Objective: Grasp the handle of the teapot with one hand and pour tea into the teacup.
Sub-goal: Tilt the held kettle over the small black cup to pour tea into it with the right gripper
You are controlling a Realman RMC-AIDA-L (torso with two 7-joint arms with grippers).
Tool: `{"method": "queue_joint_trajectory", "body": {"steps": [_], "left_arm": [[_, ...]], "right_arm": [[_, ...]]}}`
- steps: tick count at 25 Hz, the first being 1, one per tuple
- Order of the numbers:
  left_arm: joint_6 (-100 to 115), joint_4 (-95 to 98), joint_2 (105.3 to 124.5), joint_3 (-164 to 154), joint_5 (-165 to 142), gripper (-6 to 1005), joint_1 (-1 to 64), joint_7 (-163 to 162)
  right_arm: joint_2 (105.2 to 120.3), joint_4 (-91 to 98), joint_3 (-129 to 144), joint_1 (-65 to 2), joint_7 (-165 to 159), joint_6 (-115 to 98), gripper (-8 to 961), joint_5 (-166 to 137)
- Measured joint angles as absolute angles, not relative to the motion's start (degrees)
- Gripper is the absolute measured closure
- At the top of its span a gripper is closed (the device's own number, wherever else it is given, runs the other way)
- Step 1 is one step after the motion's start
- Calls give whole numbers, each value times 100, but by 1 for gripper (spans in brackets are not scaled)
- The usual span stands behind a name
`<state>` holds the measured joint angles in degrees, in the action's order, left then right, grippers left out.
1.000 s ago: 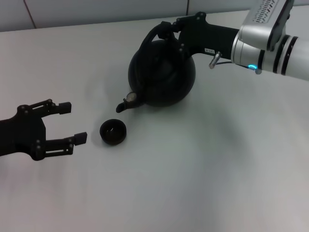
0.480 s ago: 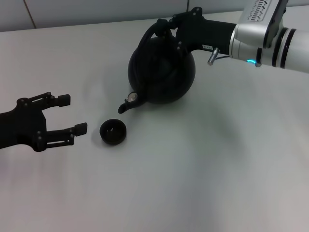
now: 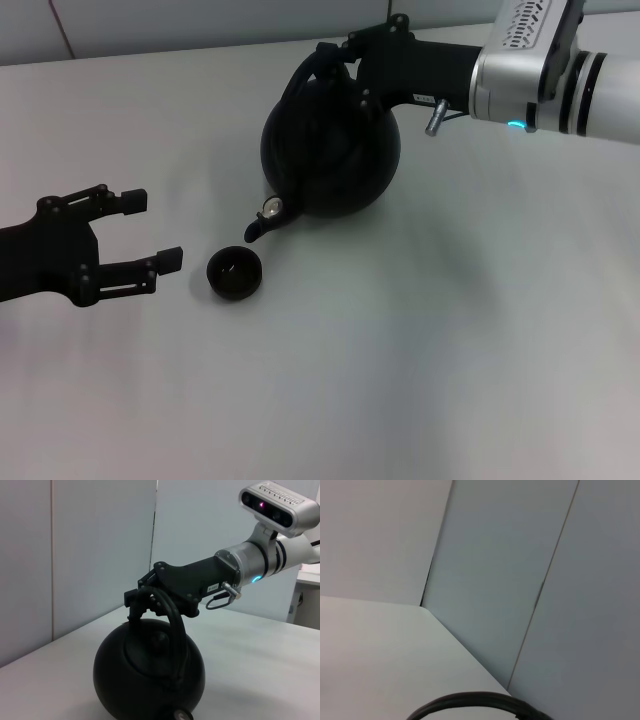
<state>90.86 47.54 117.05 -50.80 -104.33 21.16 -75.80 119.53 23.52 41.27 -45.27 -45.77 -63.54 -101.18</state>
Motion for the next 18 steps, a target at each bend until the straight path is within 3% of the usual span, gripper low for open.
{"method": "queue_joint_trajectory", "body": {"steps": [18], "left_arm": [[9042,4755,11704,-5080,-10433,135,2115,-7585]], "right_arm": [[11962,2461,4479,-4675,-4590,-6340,837,-10104]]}}
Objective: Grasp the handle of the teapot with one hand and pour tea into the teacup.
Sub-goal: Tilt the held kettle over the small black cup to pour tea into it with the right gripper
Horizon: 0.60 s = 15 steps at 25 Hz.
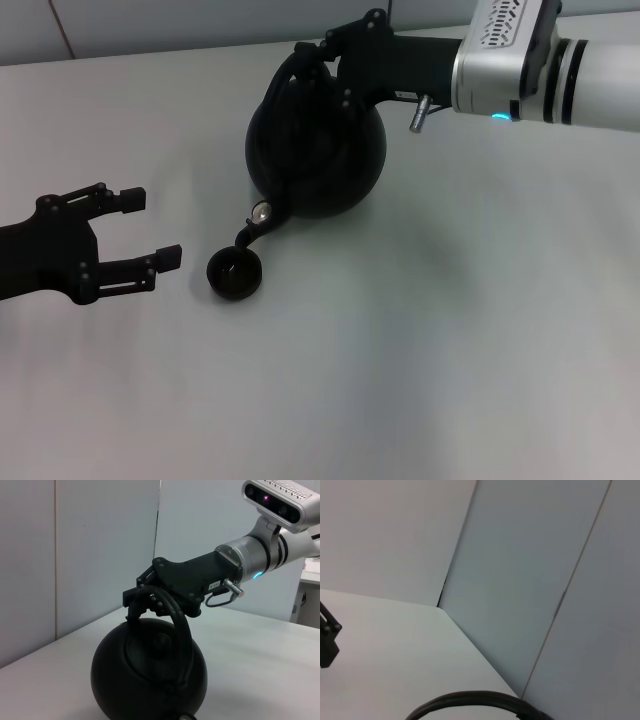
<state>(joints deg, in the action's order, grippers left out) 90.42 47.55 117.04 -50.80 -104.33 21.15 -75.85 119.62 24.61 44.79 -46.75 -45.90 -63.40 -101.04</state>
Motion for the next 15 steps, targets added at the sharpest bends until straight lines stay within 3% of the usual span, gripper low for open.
{"method": "queue_joint_trajectory", "body": {"steps": [15], "left_arm": [[9043,4755,11679,-5080,-10433,135,2085,-7645]], "right_arm": [[11972,2746,4787,-4677,-4583,-6336,837,-10105]]}}
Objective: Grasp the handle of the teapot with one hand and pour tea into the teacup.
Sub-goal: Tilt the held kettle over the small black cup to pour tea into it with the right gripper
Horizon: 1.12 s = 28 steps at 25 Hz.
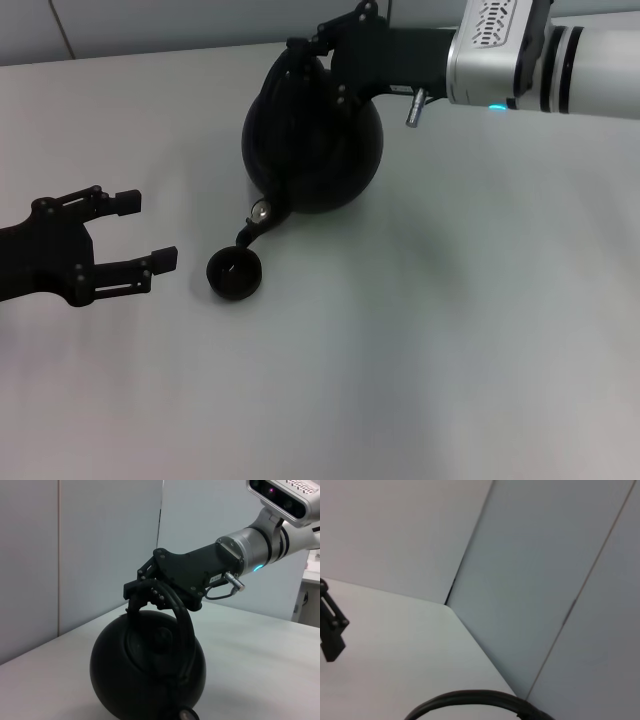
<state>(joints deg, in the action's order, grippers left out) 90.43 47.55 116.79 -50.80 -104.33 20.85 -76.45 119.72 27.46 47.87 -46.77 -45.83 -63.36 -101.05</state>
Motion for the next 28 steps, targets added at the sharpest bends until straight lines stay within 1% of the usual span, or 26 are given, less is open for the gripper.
{"method": "queue_joint_trajectory", "body": {"steps": [15,20,28], "left_arm": [[9023,4755,11671,-5080,-10432,136,2109,-7682],[9011,4755,11671,-5077,-10432,136,2110,-7682],[8942,4749,11688,-5071,-10432,136,2109,-7712]], "right_arm": [[11980,2969,5185,-4624,-4571,-6311,843,-10101],[11986,3038,5629,-4609,-4570,-5989,844,-9902],[11987,3323,6475,-4384,-4398,-5660,845,-9102]]}}
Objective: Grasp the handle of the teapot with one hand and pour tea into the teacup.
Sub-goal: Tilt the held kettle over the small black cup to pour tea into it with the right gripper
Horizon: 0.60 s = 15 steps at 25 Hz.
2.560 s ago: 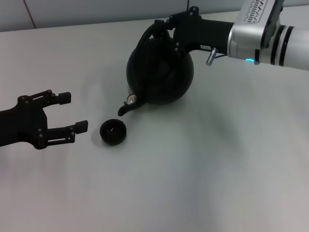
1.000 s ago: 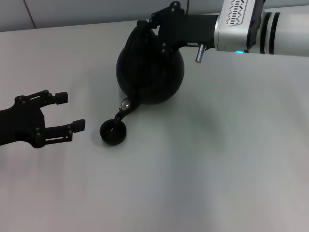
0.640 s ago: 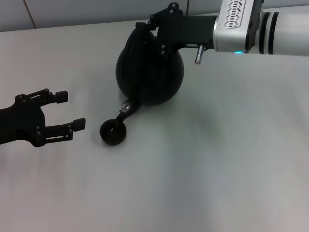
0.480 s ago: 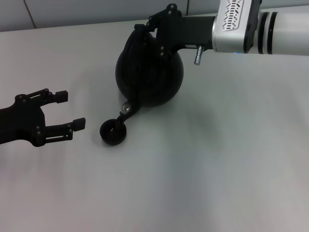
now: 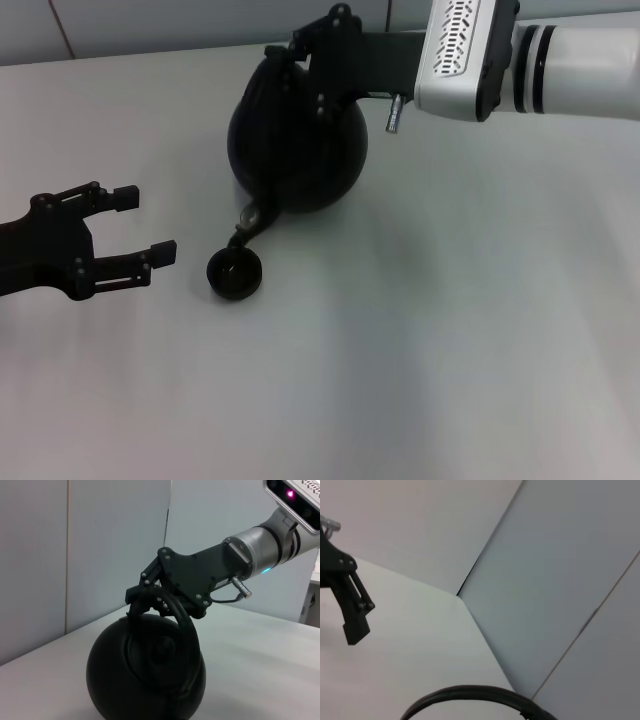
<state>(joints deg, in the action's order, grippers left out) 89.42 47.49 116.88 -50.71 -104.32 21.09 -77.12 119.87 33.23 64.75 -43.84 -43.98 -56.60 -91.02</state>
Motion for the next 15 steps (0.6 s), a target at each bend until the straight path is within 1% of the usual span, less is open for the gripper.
{"method": "queue_joint_trajectory", "body": {"steps": [15], "left_arm": [[8929,4729,11683,-5071,-10432,135,2118,-7717]], "right_arm": [[11980,3333,6512,-4358,-4269,-5704,856,-9009]]}}
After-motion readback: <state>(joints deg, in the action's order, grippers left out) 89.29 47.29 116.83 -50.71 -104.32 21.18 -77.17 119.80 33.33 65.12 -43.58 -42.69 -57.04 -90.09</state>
